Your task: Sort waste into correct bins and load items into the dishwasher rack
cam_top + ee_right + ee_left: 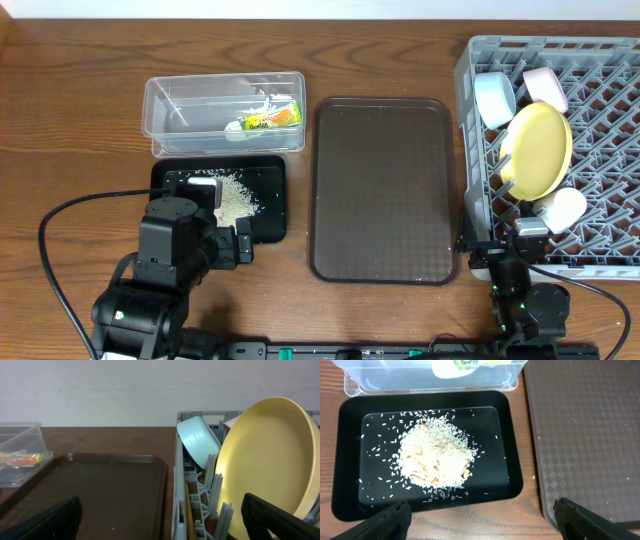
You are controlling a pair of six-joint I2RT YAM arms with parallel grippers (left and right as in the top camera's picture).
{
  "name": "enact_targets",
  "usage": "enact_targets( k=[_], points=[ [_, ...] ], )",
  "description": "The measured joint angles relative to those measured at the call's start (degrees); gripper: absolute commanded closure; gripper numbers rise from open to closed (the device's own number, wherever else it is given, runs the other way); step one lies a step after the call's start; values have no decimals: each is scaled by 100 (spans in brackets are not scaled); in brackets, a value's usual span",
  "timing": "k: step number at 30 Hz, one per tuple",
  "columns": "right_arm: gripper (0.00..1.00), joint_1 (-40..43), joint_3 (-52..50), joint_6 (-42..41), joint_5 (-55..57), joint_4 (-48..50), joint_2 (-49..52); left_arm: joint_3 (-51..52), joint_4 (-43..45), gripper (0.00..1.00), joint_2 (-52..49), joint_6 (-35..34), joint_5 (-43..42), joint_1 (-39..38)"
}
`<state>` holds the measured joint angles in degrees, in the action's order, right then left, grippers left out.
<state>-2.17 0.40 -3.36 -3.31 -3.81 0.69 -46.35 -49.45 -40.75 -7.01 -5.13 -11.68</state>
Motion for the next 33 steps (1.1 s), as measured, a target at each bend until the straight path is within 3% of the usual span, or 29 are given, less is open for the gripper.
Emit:
enact_targets(
  k=[33],
  points=[
    [1,0,0,17,11,0,0,0,-52,7,175,0,0,-2]
  ],
)
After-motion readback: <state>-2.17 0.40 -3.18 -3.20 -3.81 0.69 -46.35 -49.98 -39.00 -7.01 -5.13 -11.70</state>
